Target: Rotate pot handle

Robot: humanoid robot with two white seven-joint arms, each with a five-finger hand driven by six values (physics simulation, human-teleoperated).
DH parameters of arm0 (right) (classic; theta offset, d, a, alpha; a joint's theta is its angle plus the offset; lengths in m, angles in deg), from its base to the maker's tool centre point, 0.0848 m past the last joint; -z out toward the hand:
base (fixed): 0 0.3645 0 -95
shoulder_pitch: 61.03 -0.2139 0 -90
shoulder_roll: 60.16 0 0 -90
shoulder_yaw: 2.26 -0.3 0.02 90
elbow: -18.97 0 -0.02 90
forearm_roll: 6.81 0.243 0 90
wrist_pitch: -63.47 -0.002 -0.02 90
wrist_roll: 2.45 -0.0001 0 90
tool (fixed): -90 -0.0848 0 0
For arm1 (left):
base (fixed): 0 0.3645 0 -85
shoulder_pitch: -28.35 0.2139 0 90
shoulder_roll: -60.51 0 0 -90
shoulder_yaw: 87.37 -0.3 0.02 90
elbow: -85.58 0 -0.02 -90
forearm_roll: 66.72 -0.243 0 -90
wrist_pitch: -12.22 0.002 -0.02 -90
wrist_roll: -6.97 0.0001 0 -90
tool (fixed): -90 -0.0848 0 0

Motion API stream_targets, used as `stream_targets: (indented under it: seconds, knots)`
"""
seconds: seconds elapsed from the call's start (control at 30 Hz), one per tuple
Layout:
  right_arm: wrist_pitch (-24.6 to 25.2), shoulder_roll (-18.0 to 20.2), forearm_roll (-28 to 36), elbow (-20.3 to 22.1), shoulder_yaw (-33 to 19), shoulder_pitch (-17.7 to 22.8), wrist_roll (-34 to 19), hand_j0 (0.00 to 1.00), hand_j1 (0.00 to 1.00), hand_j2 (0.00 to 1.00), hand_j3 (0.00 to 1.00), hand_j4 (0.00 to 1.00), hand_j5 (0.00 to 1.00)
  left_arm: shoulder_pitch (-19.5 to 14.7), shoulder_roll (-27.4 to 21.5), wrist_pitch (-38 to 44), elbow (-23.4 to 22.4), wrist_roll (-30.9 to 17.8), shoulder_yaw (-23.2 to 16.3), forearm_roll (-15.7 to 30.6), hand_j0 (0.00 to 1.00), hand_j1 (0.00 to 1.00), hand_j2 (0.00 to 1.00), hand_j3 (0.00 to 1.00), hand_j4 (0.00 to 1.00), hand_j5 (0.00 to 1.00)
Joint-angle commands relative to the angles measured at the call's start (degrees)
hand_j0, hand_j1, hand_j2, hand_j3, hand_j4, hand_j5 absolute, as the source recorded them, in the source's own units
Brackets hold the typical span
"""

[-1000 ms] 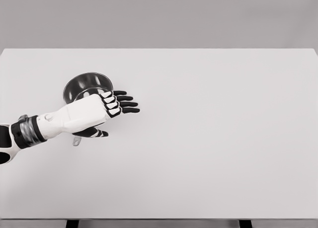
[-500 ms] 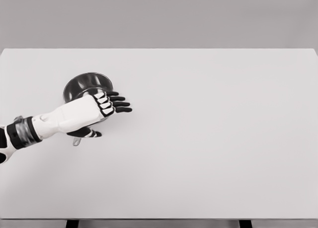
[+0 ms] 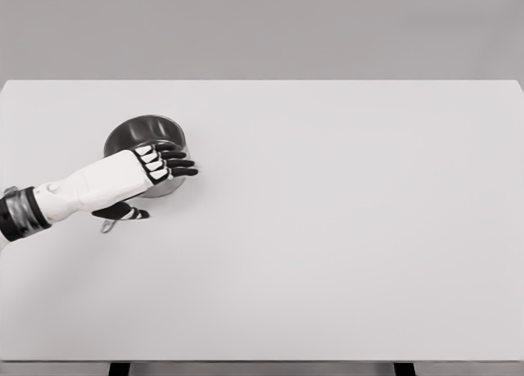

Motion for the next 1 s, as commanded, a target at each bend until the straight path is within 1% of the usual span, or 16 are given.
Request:
stream_targets:
  seconds: [0.0,0.03,0.1,0.17,0.33,0.6,0.63,0.7,0.77,0.93,0.97]
  knots:
    - [-0.01,0.0,0.02,0.03,0.0,0.0,0.0,1.0,1.0,1.0,1.0,1.0,1.0,0.0,-0.76,-0.01,-0.01,0.1,0.15,0.47,1.0,1.0,1.0,1.0,1.0,1.0]
    - [-0.01,0.0,0.02,0.03,0.0,0.0,0.0,1.0,1.0,1.0,1.0,1.0,1.0,0.0,-0.93,-0.01,-0.36,0.19,0.15,0.55,1.0,1.0,1.0,1.0,1.0,1.0]
    - [-0.01,0.0,0.02,-0.06,0.0,0.0,0.0,1.0,1.0,1.0,1.0,1.0,1.0,0.0,-1.02,-0.01,-2.65,0.36,0.15,0.73,1.0,1.0,1.0,1.0,1.0,1.0]
    - [-0.01,0.0,0.02,-0.06,0.09,0.0,0.0,1.0,1.0,1.0,1.0,1.0,1.0,0.0,-1.11,-0.01,-3.0,0.36,1.29,0.82,1.0,1.0,1.0,1.0,1.0,1.0]
    - [-0.01,0.0,0.02,0.03,0.09,0.0,0.0,1.0,1.0,1.0,1.0,1.0,1.0,0.0,-1.11,-0.01,-5.02,0.36,2.17,0.82,1.0,1.0,1.0,1.0,1.0,1.0]
    - [-0.01,0.0,0.02,-0.06,0.18,0.0,0.0,1.0,1.0,1.0,1.0,1.0,1.0,-0.09,-1.2,-0.01,-6.34,0.36,2.96,0.82,1.0,1.0,1.0,1.0,1.0,1.0]
    - [-0.01,0.0,0.02,-0.06,0.18,0.0,0.0,1.0,1.0,1.0,1.0,1.0,1.0,-0.09,-1.2,-0.01,-6.78,0.36,3.05,0.82,1.0,1.0,1.0,1.0,1.0,1.0]
    - [-0.01,0.0,0.02,-0.06,0.18,0.0,0.0,1.0,1.0,1.0,1.0,1.0,1.0,-0.09,-1.2,-0.01,-9.15,0.36,3.84,0.82,1.0,1.0,1.0,1.0,1.0,1.0]
    - [-0.01,0.0,0.02,-0.06,0.18,0.0,0.0,1.0,1.0,1.0,1.0,1.0,1.0,-0.09,-1.2,-0.01,-9.86,0.36,4.28,0.91,1.0,1.0,1.0,1.0,1.0,1.0]
    - [-0.01,0.0,0.02,-0.06,0.18,0.0,0.0,1.0,1.0,1.0,1.0,1.0,1.0,-0.18,-1.64,-0.01,-9.94,0.19,4.46,0.82,1.0,1.0,1.0,1.0,1.0,1.0]
    - [-0.01,0.0,0.02,0.03,0.18,0.0,0.0,1.0,1.0,1.0,1.0,1.0,1.0,-0.18,-1.81,-0.01,-9.94,0.1,4.98,0.82,1.0,1.0,1.0,1.0,1.0,1.0]
